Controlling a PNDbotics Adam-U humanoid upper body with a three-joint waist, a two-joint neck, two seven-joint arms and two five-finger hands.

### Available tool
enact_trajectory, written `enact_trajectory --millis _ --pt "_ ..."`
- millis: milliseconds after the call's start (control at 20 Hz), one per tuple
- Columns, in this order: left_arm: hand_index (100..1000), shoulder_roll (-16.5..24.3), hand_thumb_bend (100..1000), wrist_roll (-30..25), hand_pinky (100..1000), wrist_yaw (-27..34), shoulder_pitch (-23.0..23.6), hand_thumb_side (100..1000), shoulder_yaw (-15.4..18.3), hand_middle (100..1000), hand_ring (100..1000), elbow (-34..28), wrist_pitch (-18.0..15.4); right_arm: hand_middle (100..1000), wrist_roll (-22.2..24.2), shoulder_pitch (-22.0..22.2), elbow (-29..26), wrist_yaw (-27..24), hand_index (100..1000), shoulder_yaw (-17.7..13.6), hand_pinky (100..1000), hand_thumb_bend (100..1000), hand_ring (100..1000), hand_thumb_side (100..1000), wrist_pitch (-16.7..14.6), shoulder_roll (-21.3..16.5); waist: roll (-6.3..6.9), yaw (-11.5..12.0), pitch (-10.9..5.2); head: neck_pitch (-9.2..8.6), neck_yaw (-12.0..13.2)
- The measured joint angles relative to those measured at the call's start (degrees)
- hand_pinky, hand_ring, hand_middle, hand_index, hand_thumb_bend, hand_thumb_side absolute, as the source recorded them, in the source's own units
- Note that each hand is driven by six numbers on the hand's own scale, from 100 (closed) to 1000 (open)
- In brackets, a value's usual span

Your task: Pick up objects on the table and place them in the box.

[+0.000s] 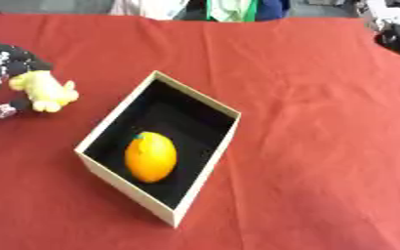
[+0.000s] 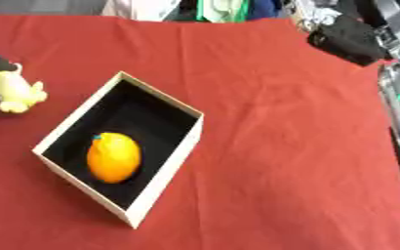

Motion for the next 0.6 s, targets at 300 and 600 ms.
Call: enact_trajectory --millis 300,600 --pt "918 -1.1 344 -1.3 637 -1.5 -1.2 100 1.0 790 796 3.1 0.8 579 0.1 -0.1 0.0 -0.2 989 -0.1 781 100 698 707 0.1 0.4 -0.03 -0.6 0.52 -0.53 0.5" --pt "810 -2.0 280 -1.4 603 -4.6 -1.8 100 1.7 743 775 5.8 1.0 578 0.2 -0.5 0.0 -0.5 991 -0.2 780 100 696 711 0.1 0.8 -0.04 -1.0 1.2 -1.02 0.9"
